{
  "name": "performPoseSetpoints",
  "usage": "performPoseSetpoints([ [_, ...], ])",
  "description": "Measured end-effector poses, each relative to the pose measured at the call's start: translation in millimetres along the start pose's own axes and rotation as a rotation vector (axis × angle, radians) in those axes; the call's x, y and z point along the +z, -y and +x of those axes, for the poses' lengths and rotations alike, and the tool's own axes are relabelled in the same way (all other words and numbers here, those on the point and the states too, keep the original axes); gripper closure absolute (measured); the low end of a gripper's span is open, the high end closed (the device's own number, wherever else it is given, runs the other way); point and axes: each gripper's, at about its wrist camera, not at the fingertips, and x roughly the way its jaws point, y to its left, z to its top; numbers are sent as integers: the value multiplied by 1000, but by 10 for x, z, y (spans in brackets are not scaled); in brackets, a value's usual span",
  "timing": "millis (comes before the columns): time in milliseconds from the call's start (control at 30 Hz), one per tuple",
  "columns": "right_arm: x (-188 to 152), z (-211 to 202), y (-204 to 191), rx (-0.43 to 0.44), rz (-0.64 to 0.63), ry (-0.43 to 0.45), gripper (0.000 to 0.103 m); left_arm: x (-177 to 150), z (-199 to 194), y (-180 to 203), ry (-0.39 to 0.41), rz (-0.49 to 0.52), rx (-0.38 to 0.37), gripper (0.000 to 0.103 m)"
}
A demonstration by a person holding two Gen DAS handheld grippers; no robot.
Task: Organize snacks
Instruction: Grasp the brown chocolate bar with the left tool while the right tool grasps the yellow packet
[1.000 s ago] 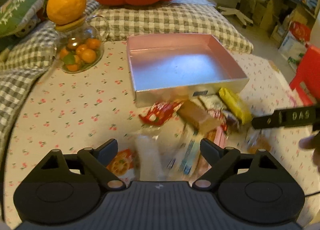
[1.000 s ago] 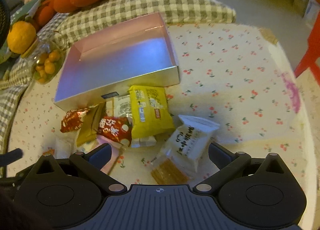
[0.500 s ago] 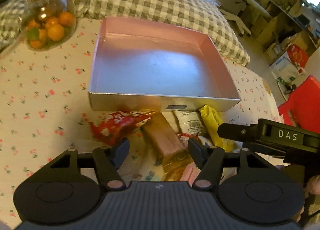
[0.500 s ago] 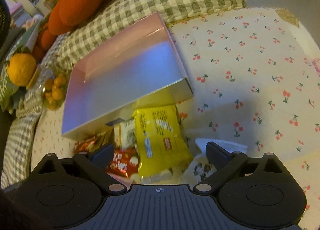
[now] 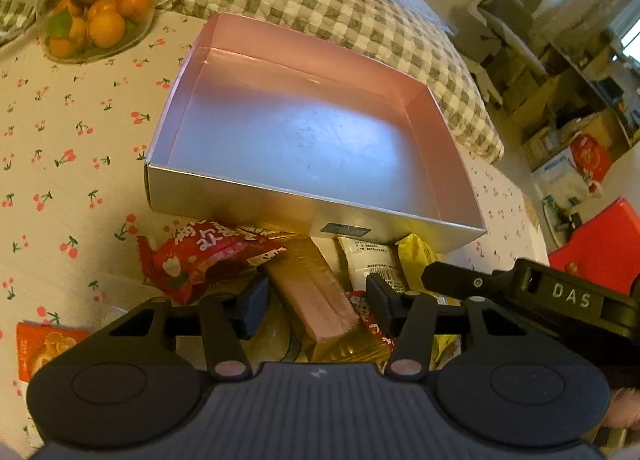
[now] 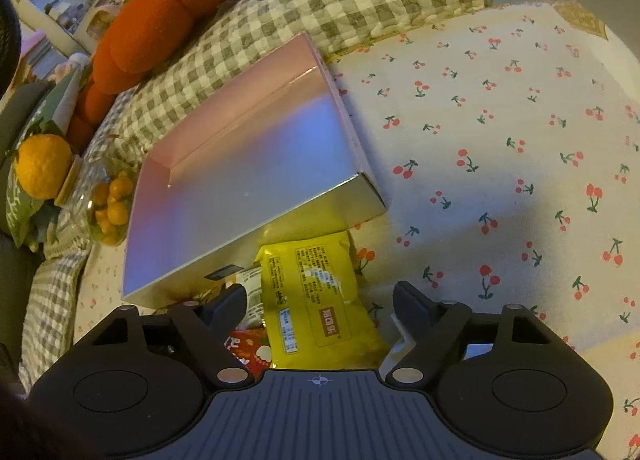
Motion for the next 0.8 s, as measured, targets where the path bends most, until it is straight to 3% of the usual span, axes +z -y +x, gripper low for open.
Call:
performPoseSetpoints([
  [133,-22,24,-26,-13,-11,2,34,-9,-25,-26,19,-9,-1,65],
  [200,-35,28,-40,-17,-16,3,45,-12,-38,-35,26,-5,33,73],
  [267,-45,23,-34,-15,-8,7,46,-13,-34,-72,23,-17,43,77],
  [800,-44,-168,-21,-2,63,14,50,-28,-203,-88,-5,-21,27,79],
])
